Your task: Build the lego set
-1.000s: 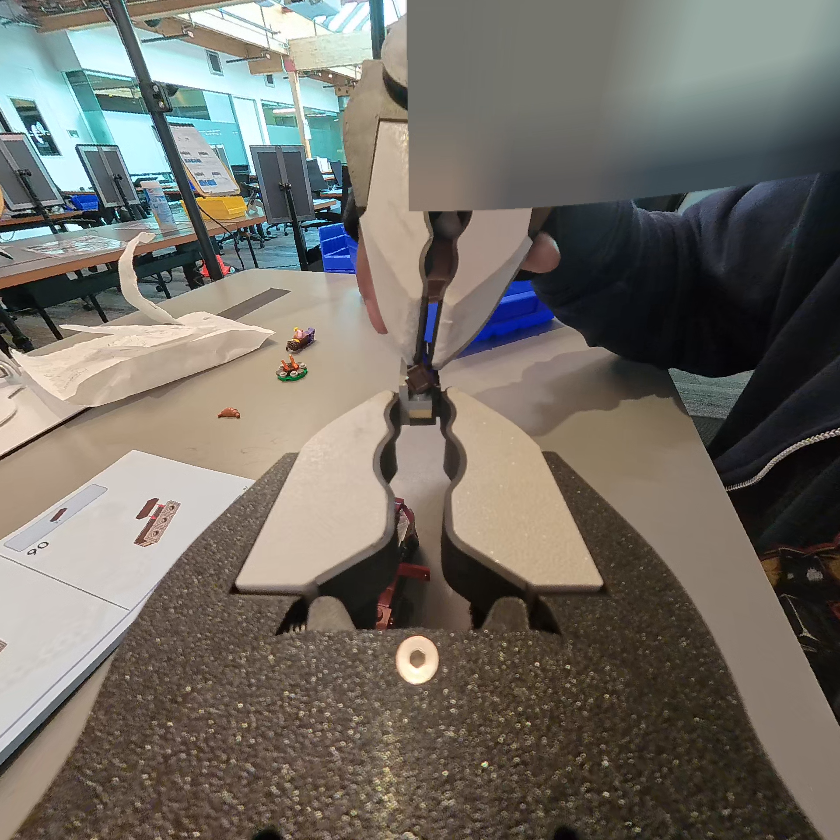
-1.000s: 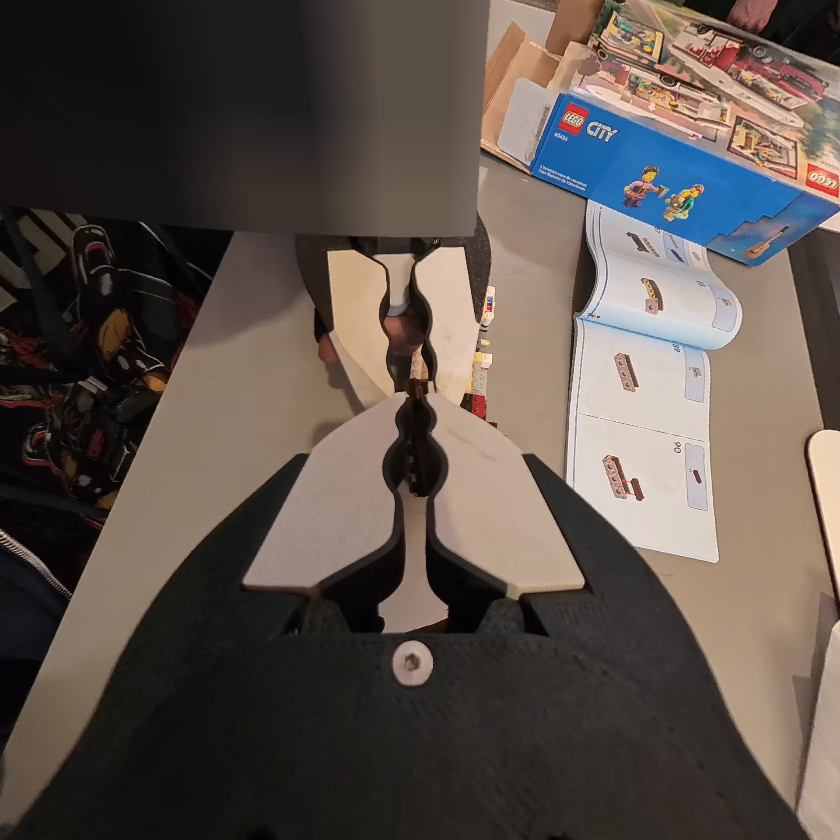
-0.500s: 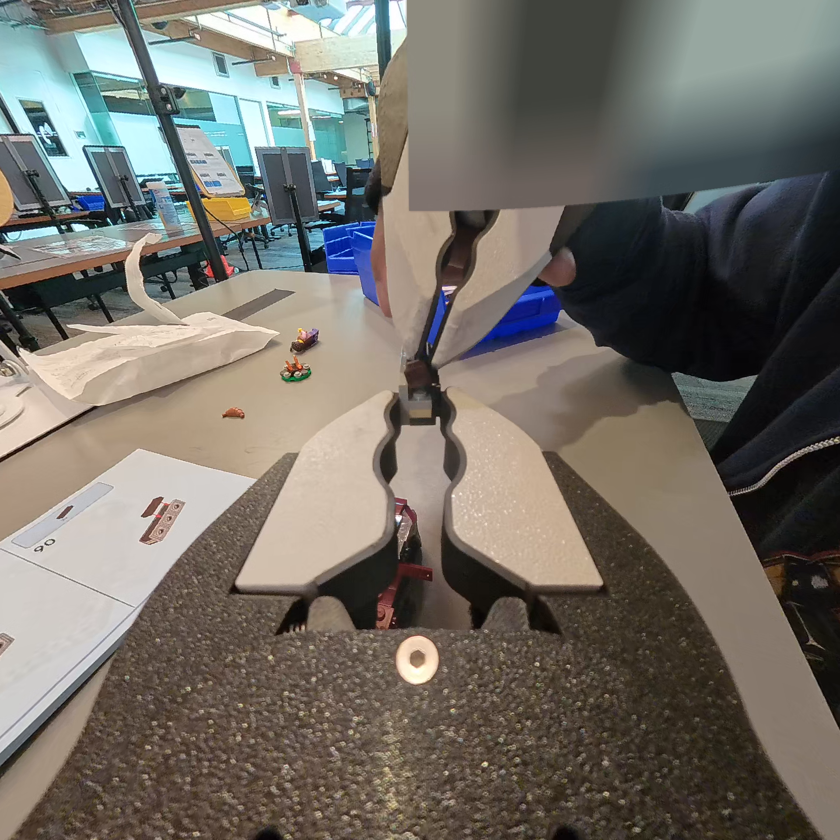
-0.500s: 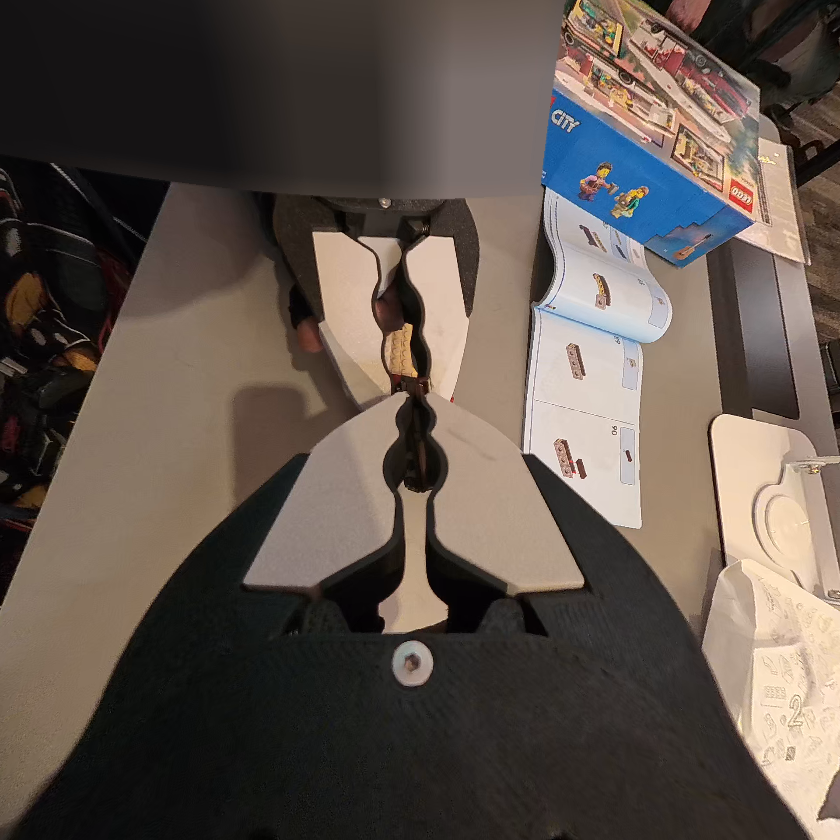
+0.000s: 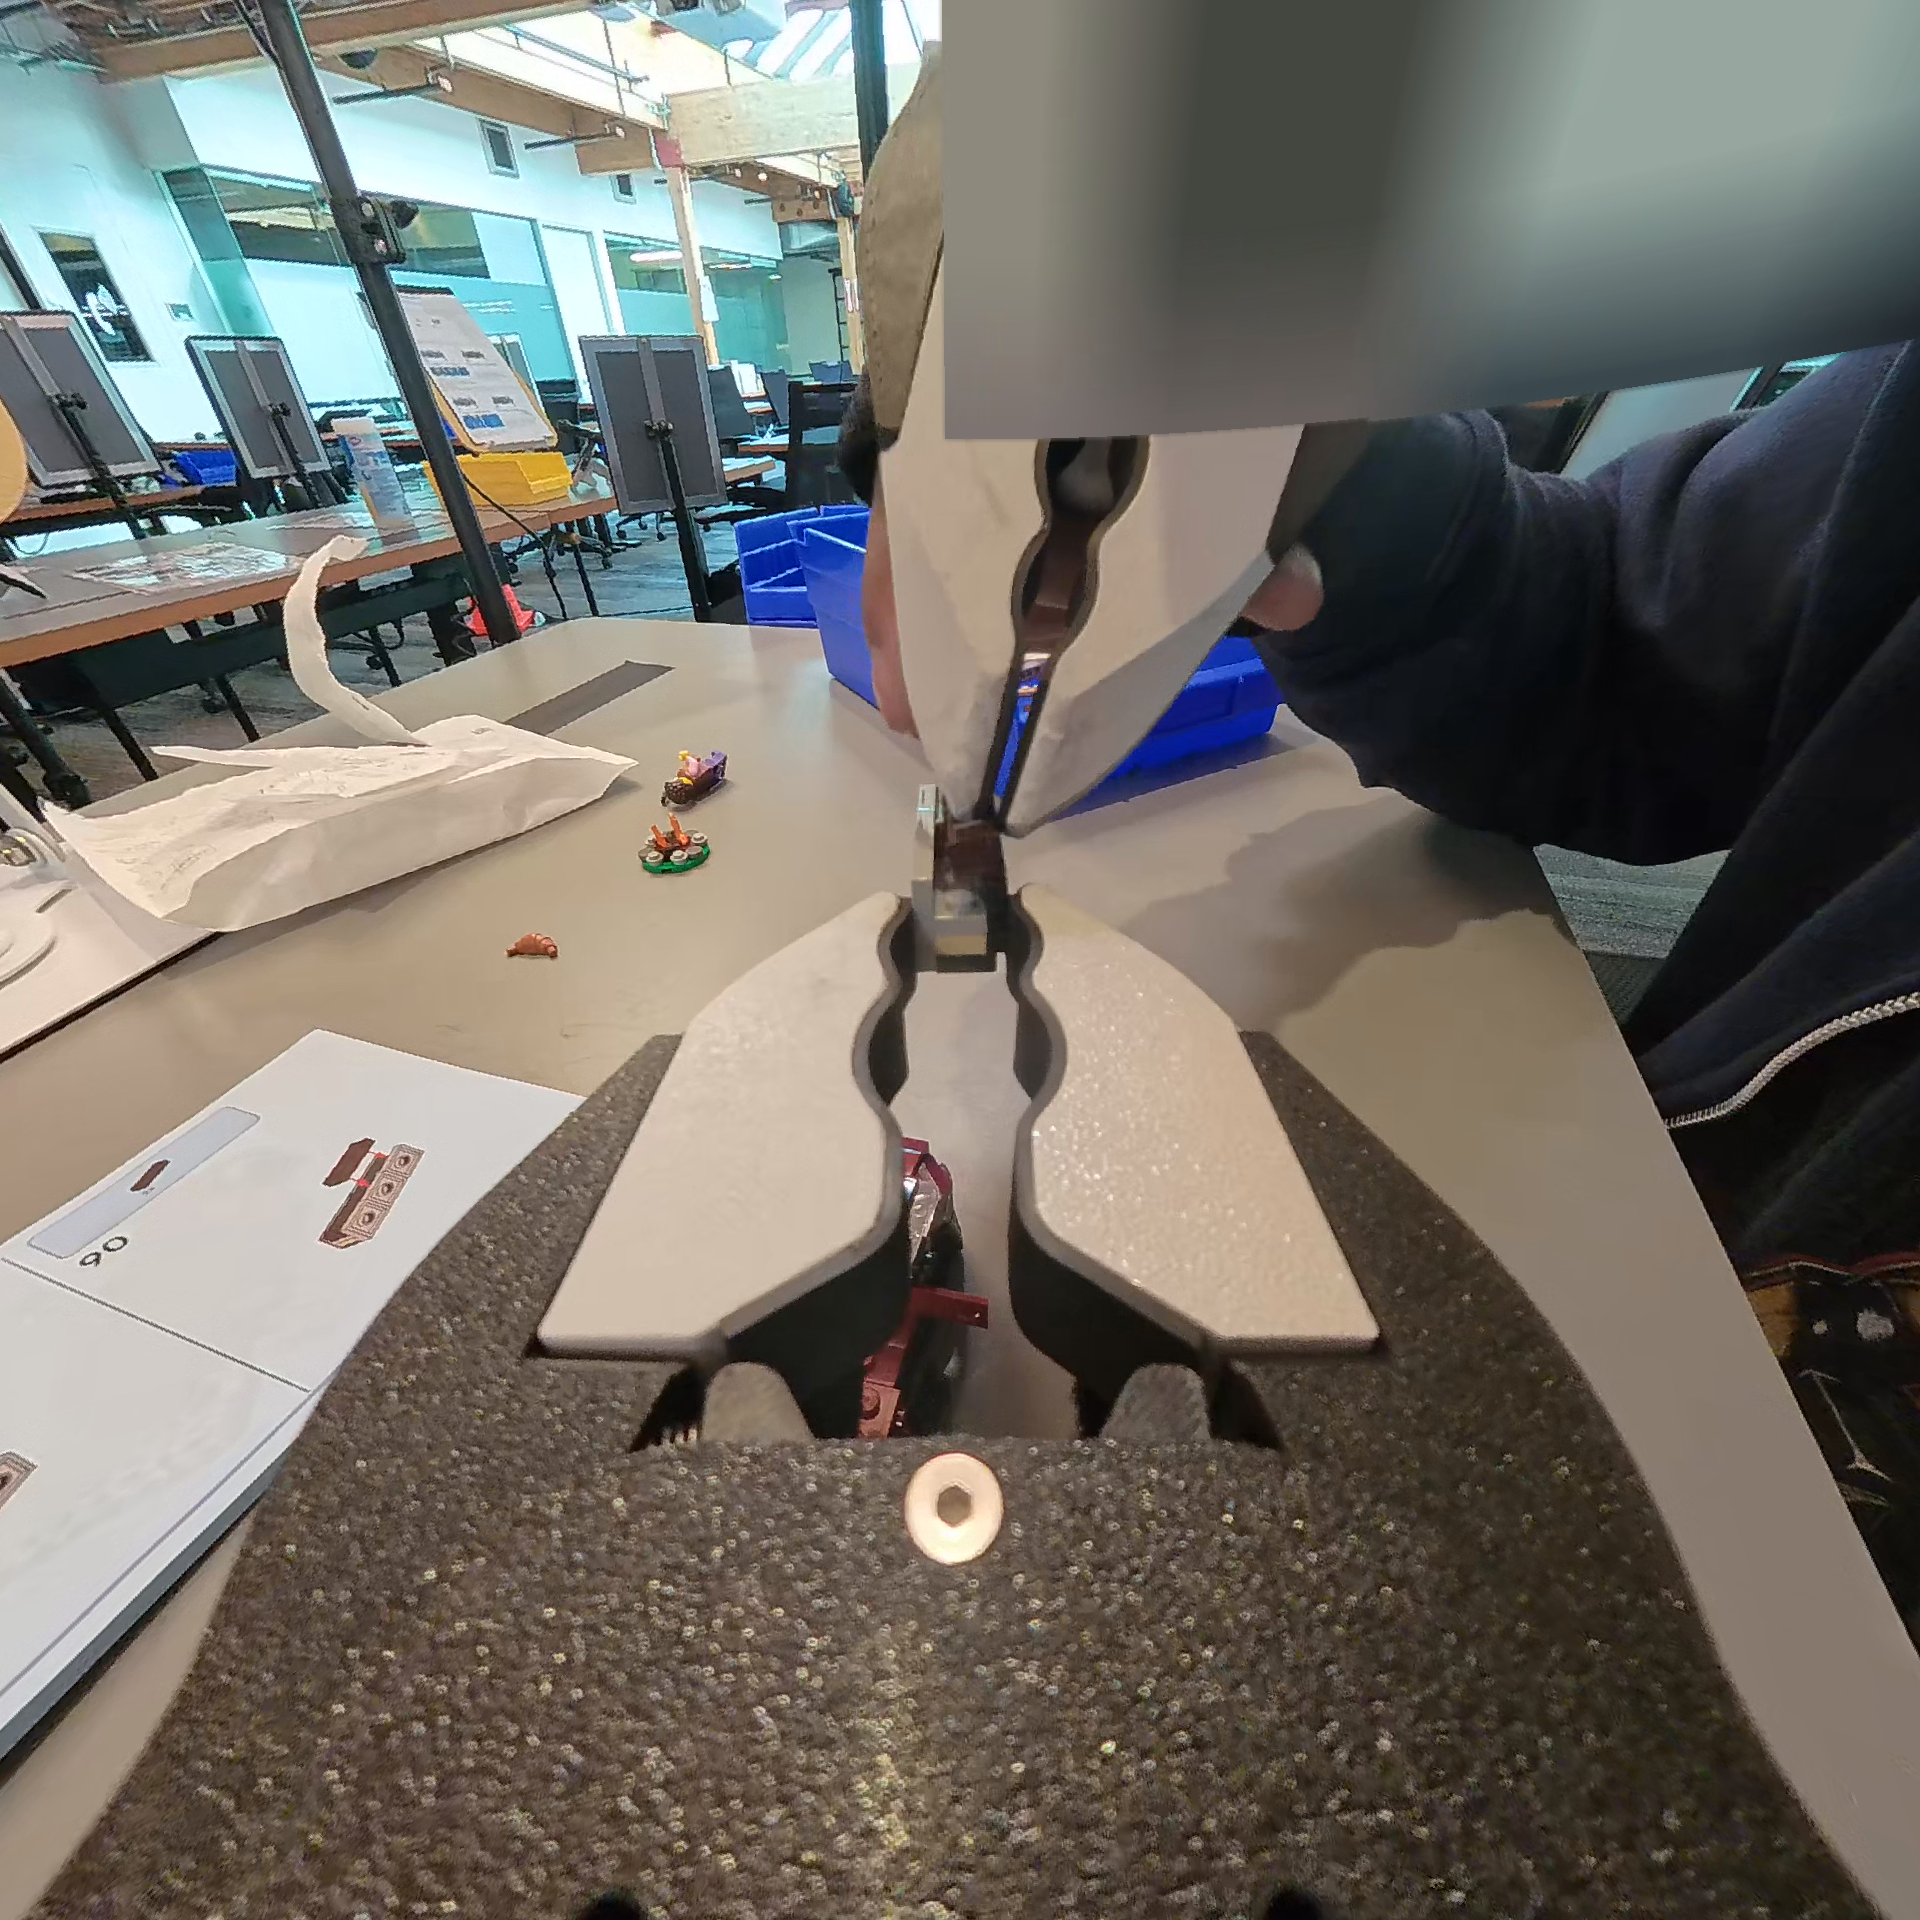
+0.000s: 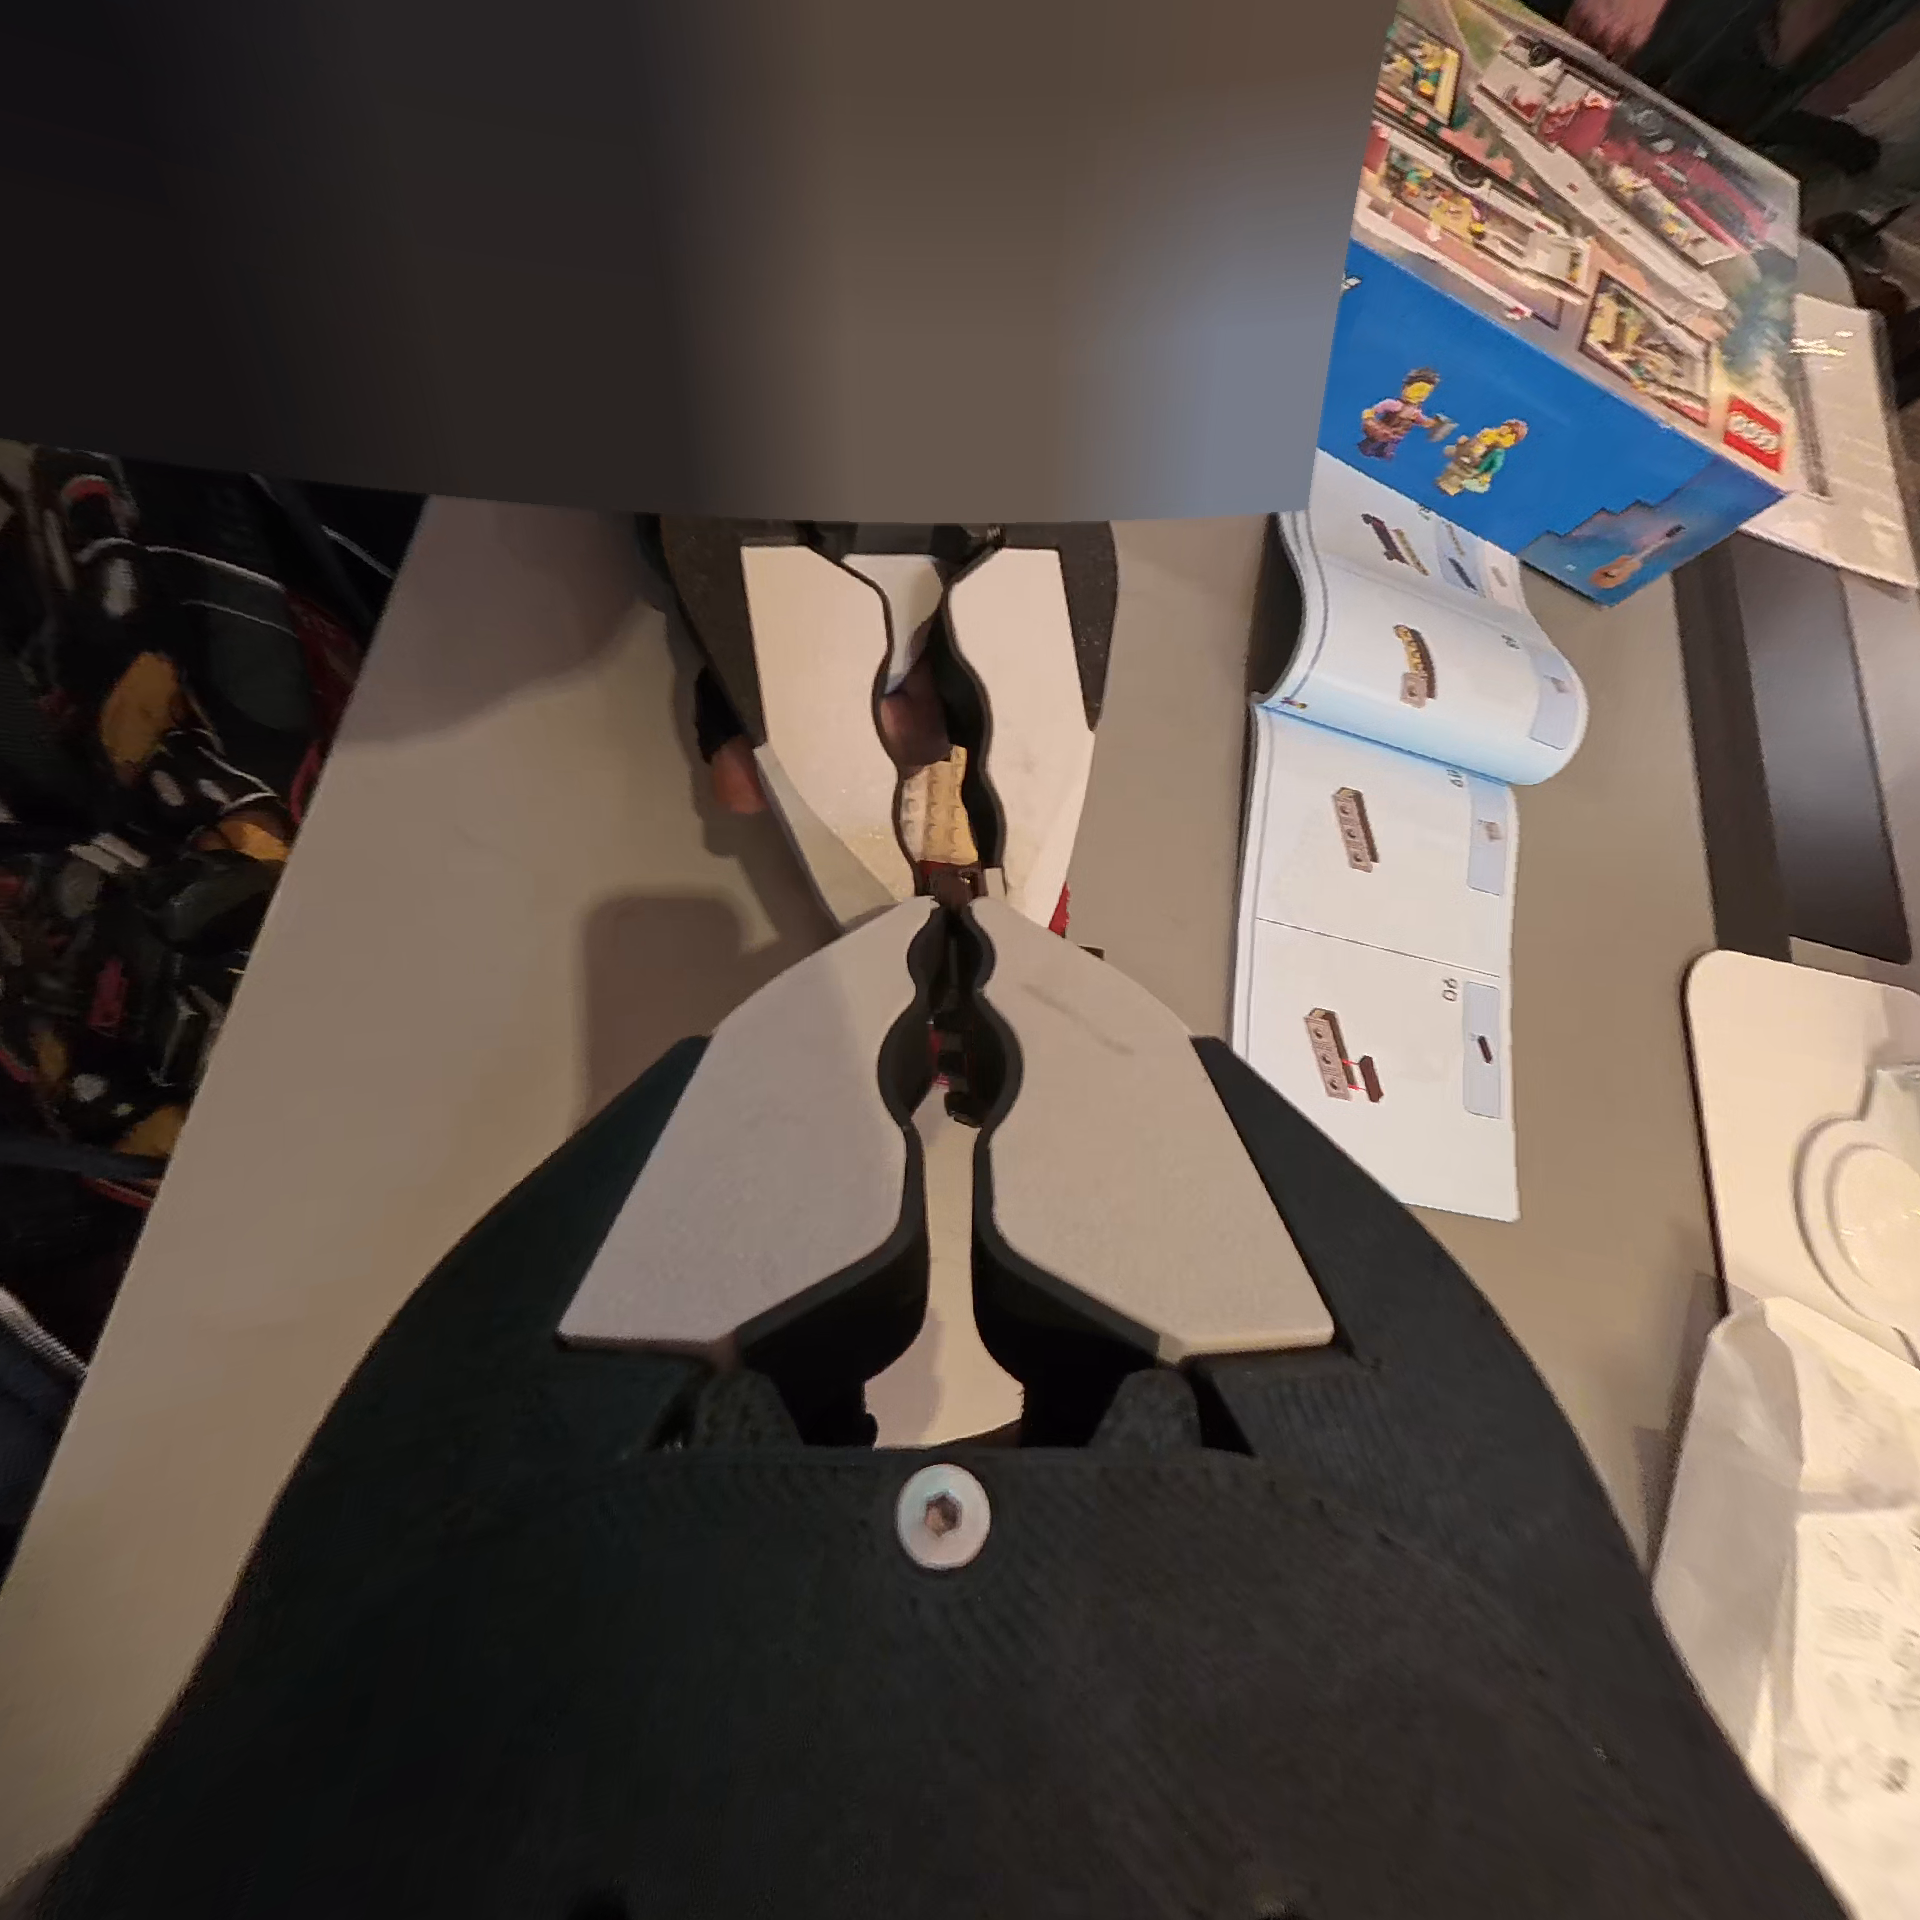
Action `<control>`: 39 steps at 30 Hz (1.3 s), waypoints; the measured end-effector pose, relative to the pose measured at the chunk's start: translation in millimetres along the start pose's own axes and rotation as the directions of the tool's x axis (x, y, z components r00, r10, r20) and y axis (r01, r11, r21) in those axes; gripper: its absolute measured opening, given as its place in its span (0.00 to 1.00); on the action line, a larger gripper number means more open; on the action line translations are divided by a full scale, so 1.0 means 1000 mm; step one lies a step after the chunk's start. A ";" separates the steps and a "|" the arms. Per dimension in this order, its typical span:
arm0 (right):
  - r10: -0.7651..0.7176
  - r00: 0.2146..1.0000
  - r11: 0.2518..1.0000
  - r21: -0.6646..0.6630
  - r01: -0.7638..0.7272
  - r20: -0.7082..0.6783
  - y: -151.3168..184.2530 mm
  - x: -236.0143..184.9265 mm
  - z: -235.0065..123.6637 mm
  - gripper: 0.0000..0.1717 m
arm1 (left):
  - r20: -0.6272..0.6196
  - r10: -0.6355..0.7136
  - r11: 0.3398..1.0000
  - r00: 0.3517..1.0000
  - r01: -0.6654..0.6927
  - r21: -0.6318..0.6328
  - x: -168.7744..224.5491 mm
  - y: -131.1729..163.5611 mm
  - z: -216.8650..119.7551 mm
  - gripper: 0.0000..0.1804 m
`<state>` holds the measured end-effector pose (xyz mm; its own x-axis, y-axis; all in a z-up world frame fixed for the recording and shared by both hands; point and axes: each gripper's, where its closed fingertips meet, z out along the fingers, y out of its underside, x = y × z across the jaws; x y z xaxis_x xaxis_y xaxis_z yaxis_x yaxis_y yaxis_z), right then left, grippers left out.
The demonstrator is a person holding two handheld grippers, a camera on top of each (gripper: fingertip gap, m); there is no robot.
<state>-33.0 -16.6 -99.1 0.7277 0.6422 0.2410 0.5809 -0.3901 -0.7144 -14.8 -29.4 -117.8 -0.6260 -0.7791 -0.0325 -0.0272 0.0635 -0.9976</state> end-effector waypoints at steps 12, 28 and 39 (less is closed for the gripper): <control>0.003 1.000 1.000 -0.015 -0.004 -0.017 0.003 0.002 0.002 0.00 | 0.002 0.000 1.000 1.000 0.000 -0.005 0.000 0.001 0.001 0.09; 0.005 0.999 1.000 -0.018 -0.004 0.037 0.005 -0.008 0.001 0.06 | -0.003 0.004 1.000 1.000 -0.004 -0.011 0.001 0.002 0.001 0.09; -0.048 0.999 0.999 -0.004 0.048 -0.005 0.003 -0.007 0.000 0.12 | -0.002 -0.008 1.000 1.000 0.008 -0.001 0.000 0.000 0.000 0.09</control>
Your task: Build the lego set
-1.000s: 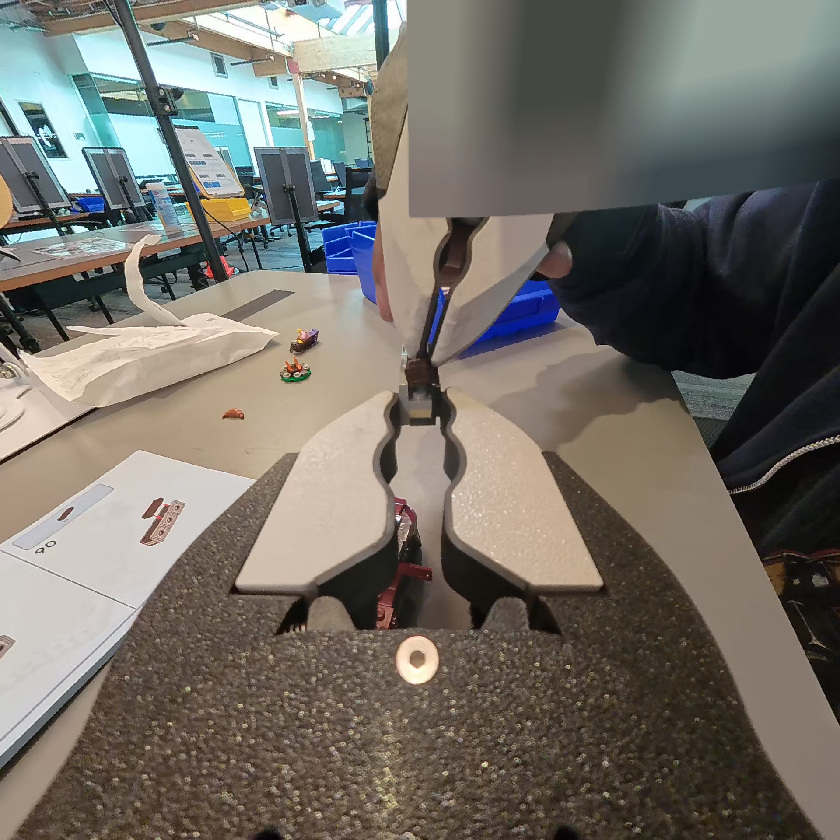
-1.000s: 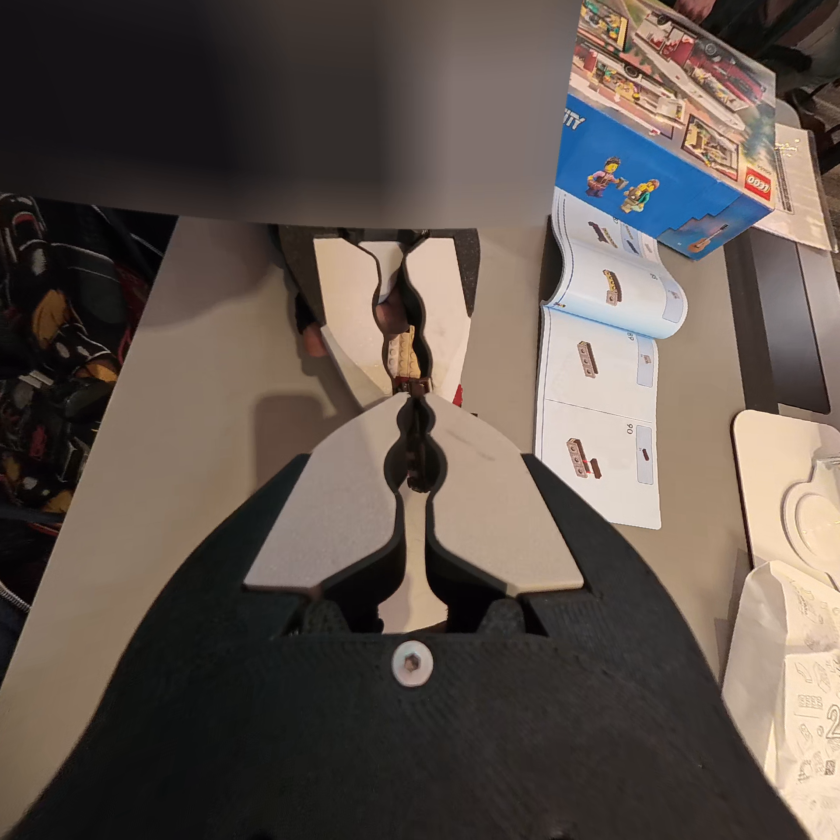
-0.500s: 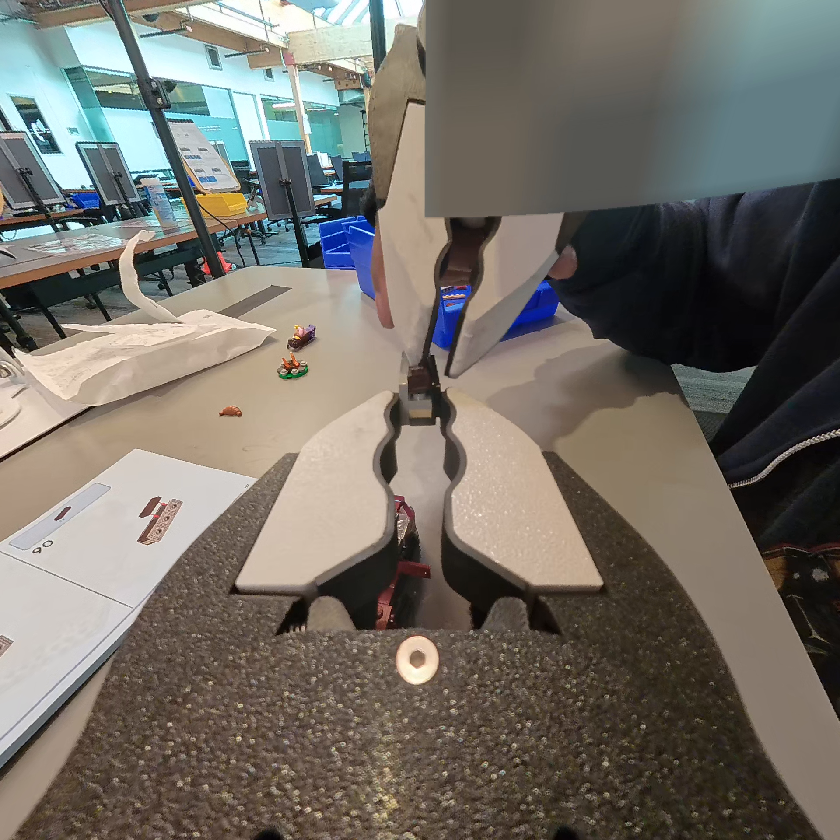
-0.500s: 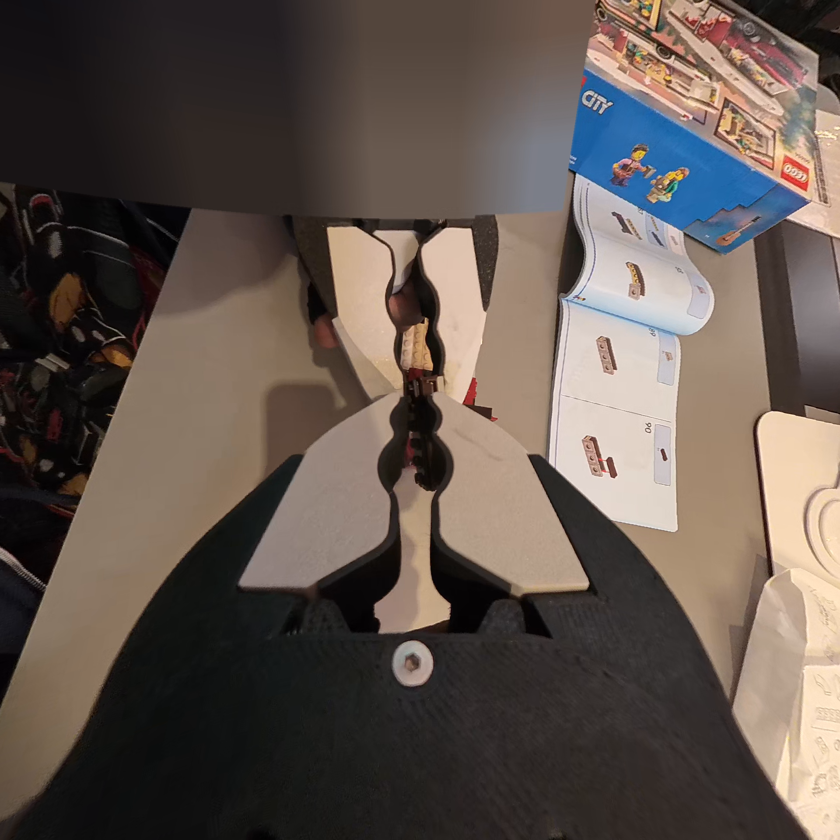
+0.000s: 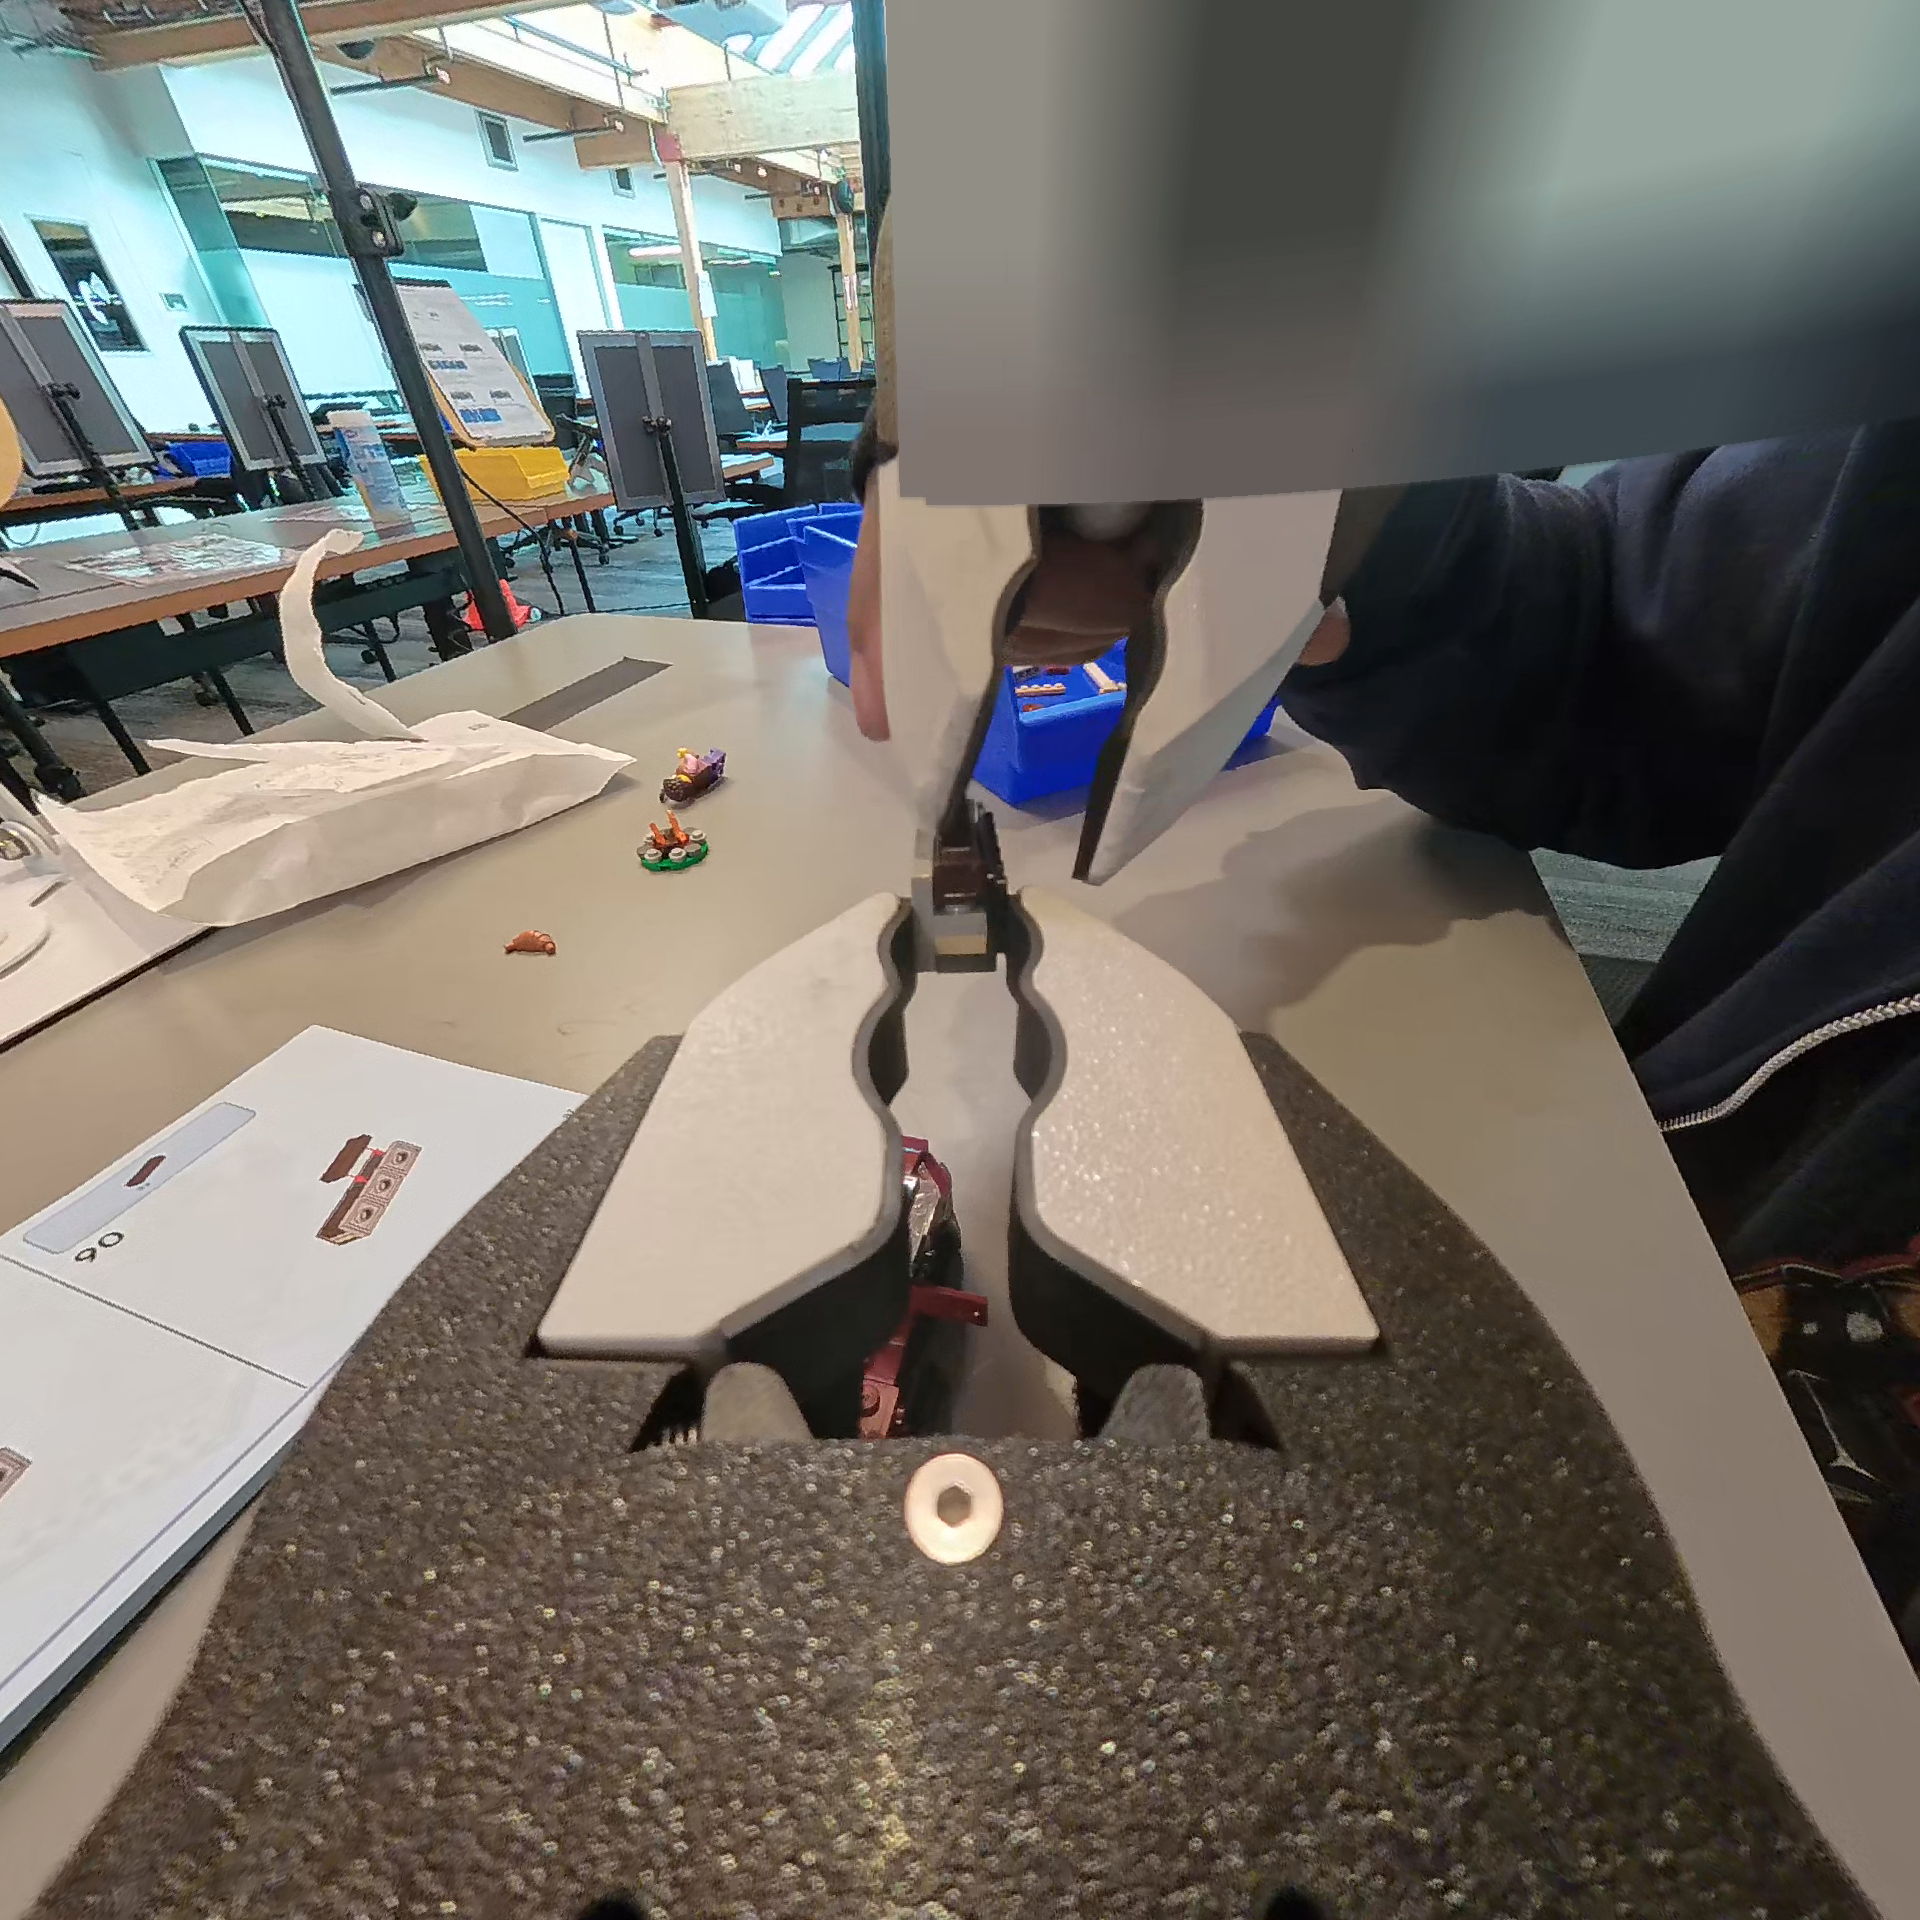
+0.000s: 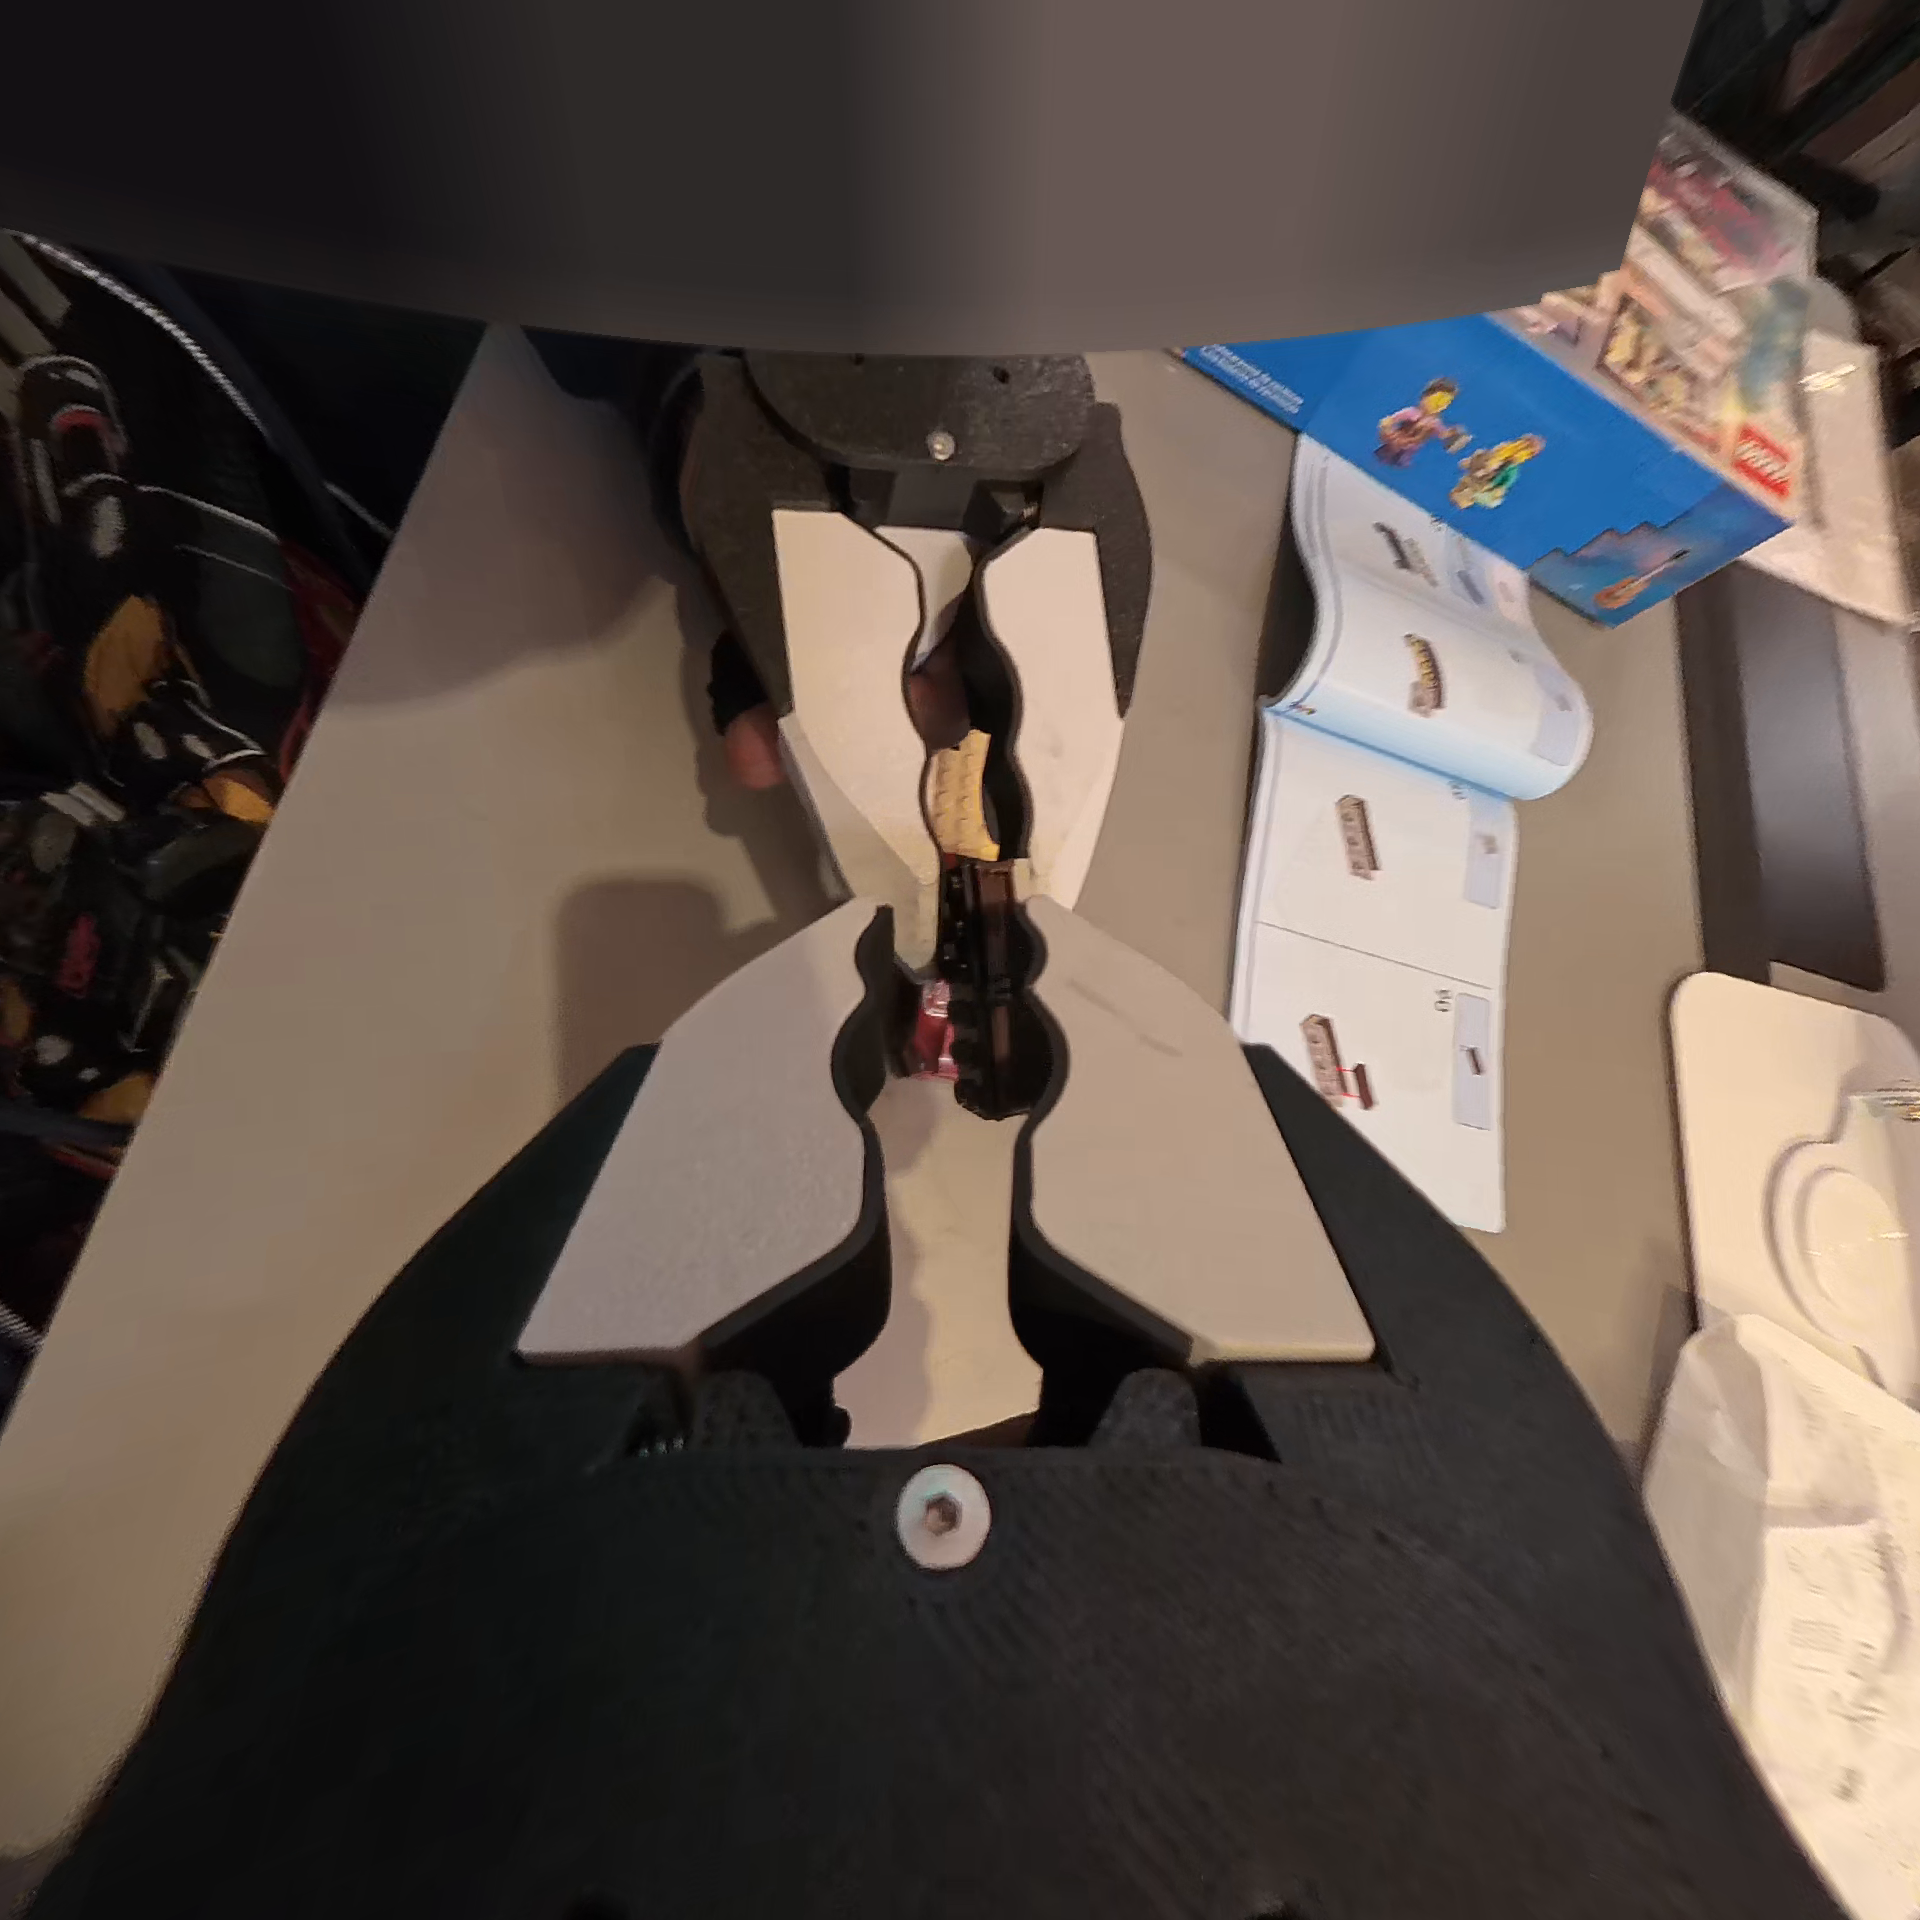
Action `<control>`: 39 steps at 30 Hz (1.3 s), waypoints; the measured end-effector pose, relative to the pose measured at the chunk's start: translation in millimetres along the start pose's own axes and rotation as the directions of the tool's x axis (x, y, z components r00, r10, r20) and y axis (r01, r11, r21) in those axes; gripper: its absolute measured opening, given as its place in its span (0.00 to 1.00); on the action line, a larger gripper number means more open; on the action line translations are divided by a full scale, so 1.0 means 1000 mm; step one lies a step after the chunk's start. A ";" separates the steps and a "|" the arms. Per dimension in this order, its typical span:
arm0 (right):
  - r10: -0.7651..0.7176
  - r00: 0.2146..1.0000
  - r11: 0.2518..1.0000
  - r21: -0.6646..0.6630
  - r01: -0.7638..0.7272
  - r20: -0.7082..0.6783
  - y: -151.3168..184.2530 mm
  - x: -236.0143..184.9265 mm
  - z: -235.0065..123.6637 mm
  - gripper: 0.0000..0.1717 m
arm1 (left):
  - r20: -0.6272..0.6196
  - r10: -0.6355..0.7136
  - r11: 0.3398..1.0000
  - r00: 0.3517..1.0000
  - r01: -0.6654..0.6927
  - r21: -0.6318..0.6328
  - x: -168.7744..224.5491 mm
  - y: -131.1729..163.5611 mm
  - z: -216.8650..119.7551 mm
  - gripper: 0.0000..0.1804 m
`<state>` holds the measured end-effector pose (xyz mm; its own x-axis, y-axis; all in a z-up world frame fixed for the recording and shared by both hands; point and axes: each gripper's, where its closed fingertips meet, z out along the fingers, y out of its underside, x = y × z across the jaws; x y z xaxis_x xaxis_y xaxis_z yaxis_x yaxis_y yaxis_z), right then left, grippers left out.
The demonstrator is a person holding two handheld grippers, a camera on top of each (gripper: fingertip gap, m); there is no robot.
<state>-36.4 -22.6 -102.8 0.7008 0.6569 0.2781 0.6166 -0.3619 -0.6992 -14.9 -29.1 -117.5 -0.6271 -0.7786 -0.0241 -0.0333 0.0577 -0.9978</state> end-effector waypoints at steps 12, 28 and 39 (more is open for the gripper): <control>-0.295 0.742 0.946 -0.073 0.317 -0.602 0.015 0.023 -0.007 0.23 | 0.013 -0.088 0.996 0.996 0.087 0.015 -0.008 -0.002 -0.002 0.09; -0.409 0.525 0.895 -0.217 0.389 -0.746 0.016 0.025 0.006 0.20 | 0.008 -0.118 0.990 0.993 0.117 0.073 -0.006 -0.009 -0.003 0.09; -0.447 0.459 0.873 -0.263 0.411 -0.768 0.016 0.028 0.011 0.13 | -0.017 -0.107 0.990 0.994 0.108 0.088 -0.001 -0.010 -0.002 0.09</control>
